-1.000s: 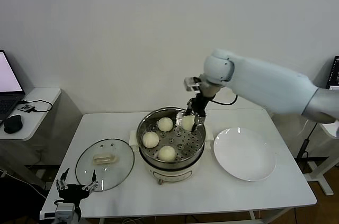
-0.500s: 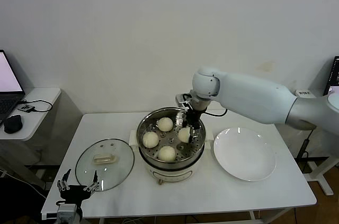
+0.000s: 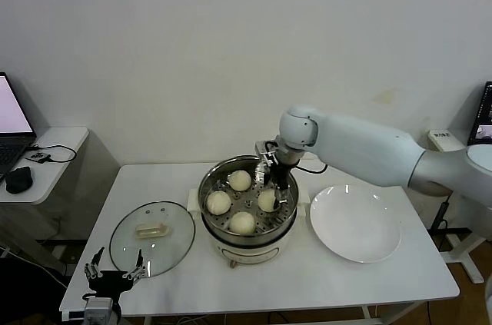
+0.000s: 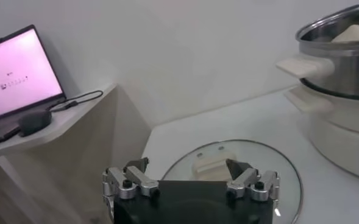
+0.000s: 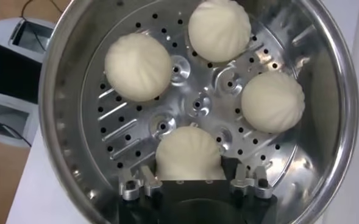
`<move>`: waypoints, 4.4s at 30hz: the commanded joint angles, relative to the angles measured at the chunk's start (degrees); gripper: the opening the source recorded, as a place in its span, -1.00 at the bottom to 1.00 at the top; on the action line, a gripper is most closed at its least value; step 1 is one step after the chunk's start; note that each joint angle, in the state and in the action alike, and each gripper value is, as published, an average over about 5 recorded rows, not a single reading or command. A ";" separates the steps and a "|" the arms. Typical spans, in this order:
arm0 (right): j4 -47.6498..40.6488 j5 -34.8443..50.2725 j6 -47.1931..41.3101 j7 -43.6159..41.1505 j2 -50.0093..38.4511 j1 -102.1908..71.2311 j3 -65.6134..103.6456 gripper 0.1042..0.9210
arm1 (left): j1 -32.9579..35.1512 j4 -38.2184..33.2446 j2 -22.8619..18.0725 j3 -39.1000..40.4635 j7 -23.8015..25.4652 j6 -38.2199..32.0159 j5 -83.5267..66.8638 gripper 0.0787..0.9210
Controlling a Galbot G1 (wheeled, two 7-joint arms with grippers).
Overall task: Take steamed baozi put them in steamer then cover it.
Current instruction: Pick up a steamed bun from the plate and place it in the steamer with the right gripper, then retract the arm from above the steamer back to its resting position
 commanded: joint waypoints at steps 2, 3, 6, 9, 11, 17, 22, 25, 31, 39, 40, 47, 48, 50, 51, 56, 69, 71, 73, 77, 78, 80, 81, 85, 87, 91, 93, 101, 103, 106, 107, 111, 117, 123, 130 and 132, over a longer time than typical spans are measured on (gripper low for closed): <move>1.87 2.39 -1.58 0.62 -5.09 -0.06 8.54 0.75 | 0.24 -0.51 -0.21 -0.02 0.03 0.01 0.43 0.77; 2.51 3.25 -1.79 1.16 -6.44 -0.41 11.09 0.75 | 0.30 -0.59 -0.21 -0.03 0.04 0.01 0.49 0.77; 5.30 7.92 -2.18 8.49 -10.68 -2.29 19.04 0.76 | 0.16 -0.23 -0.26 0.05 0.08 -0.24 0.77 0.77; 9.58 17.91 -0.89 29.07 -13.85 -4.58 23.39 0.76 | -0.22 0.41 -0.67 0.31 0.10 -0.57 0.88 0.77; 12.70 22.87 -0.31 41.52 -15.68 -8.56 28.90 0.76 | -0.32 0.34 -1.08 0.53 -0.06 -0.87 0.90 0.77; 24.23 21.84 -1.69 59.70 -21.66 -33.09 56.11 0.76 | -0.63 0.60 -0.82 1.70 -0.68 -2.26 1.02 0.77; 30.99 22.19 1.50 67.78 -24.15 -53.97 75.32 0.76 | -0.73 0.49 0.70 2.69 -0.68 -2.58 0.98 0.77; 34.28 21.85 3.19 69.58 -21.76 -66.07 86.04 0.76 | -0.53 0.25 1.58 2.73 -0.31 -2.65 1.04 0.77; 38.74 17.07 9.34 69.87 -10.83 -85.94 101.60 0.76 | -1.11 2.13 2.42 2.41 -0.24 -4.12 2.66 0.77; 43.01 15.28 14.79 68.81 2.38 -103.00 112.46 0.76 | -2.24 4.66 3.23 2.23 -0.30 -6.53 7.20 0.77; 42.91 15.28 15.26 68.63 3.22 -104.69 112.59 0.76 | -2.48 4.91 3.26 2.28 -0.39 -6.73 7.53 0.77; 41.51 16.64 17.70 64.97 5.18 -111.64 111.34 0.76 | -4.35 6.20 3.92 3.32 -1.67 -8.95 10.10 0.77; 41.16 16.65 17.97 64.35 5.14 -112.16 110.90 0.76 | -4.63 6.41 4.10 3.63 -2.17 -9.69 10.24 0.77; 40.64 16.49 18.25 63.77 5.07 -112.74 109.87 0.76 | -5.16 7.00 4.56 4.30 -3.30 -11.75 12.62 0.77; 40.55 16.41 18.30 63.66 5.12 -112.92 109.40 0.76 | -5.39 7.43 4.79 4.57 -3.73 -13.18 16.40 0.77; 41.33 16.19 18.00 63.48 5.87 -113.47 108.71 0.76 | -6.79 12.35 6.26 6.08 -12.66 -21.25 46.84 0.77; 42.09 13.95 18.54 63.12 6.36 -113.30 107.70 0.76 | -8.00 21.19 16.12 11.42 -13.83 -19.90 71.44 0.77; 42.27 13.64 18.71 63.05 6.56 -113.32 107.67 0.76 | -9.07 21.87 16.48 11.46 -10.85 -17.69 71.07 0.77; 42.41 13.45 18.79 63.05 6.77 -113.23 107.62 0.76 | -10.26 22.67 16.74 11.78 -8.91 -15.82 70.10 0.77; 42.61 12.87 18.61 62.90 7.37 -112.94 107.13 0.76 | -12.72 25.03 16.71 12.59 -6.75 -13.52 69.47 0.77; 42.71 12.64 18.61 62.80 7.52 -112.95 107.01 0.76 | -13.42 25.76 16.49 12.54 -6.51 -13.01 69.66 0.77; 42.98 12.26 18.63 62.59 7.75 -113.08 106.88 0.76 | -14.58 26.79 16.23 12.32 -5.83 -11.72 69.85 0.77; 43.09 12.13 18.67 62.56 7.84 -113.15 106.87 0.76 | -15.02 27.00 16.26 12.21 -5.27 -11.10 69.91 0.77; 43.14 11.75 18.95 62.71 8.30 -113.28 106.77 0.76 | -16.34 27.22 16.54 12.17 -3.70 -8.80 69.72 0.77; 43.14 11.58 19.14 62.83 8.60 -113.47 106.65 0.76 | -17.05 27.45 16.28 12.15 -3.30 -7.72 69.56 0.77; 43.20 11.06 19.59 62.84 9.01 -114.06 106.66 0.76 | -17.85 27.67 16.00 12.63 -2.33 -6.05 69.03 0.77; 43.29 10.83 19.73 62.83 9.14 -114.29 106.68 0.76 | -18.23 28.02 15.87 12.93 -2.14 -5.25 68.64 0.77; 43.27 9.76 20.02 62.77 9.63 -114.41 106.51 0.76 | -19.40 28.71 15.38 13.70 -1.63 -3.63 66.65 0.77; 43.27 9.63 20.08 62.78 9.83 -114.35 106.47 0.76 | -19.73 28.92 15.25 13.89 -1.57 -3.55 66.47 0.77; 43.27 9.43 20.20 62.77 10.05 -114.38 106.52 0.76 | -20.39 29.20 15.05 14.39 -1.36 -3.10 66.35 0.77; 43.27 9.36 20.24 62.76 10.08 -114.42 106.55 0.76 | -20.73 29.41 14.93 14.56 -1.27 -2.88 66.40 0.77; 43.33 9.25 20.31 62.74 10.10 -114.69 106.78 0.76 | -22.34 30.66 14.36 15.15 -0.73 -2.35 66.62 0.77; 43.55 9.28 20.39 62.74 10.13 -115.28 107.45 0.76 | -25.07 32.60 13.17 15.18 -0.28 -1.93 66.59 0.77; 43.29 9.32 20.67 62.71 10.10 -115.52 107.91 0.76 | -26.84 33.44 12.56 15.47 -0.31 -1.34 66.47 0.77; 43.25 9.02 20.74 62.63 10.07 -115.47 107.88 0.76 | -28.19 35.56 11.74 15.15 -1.51 -1.35 65.88 0.77; 43.22 9.03 20.81 62.60 9.88 -115.62 108.06 0.76 | -28.41 36.14 11.63 14.98 -1.82 -1.51 65.71 0.77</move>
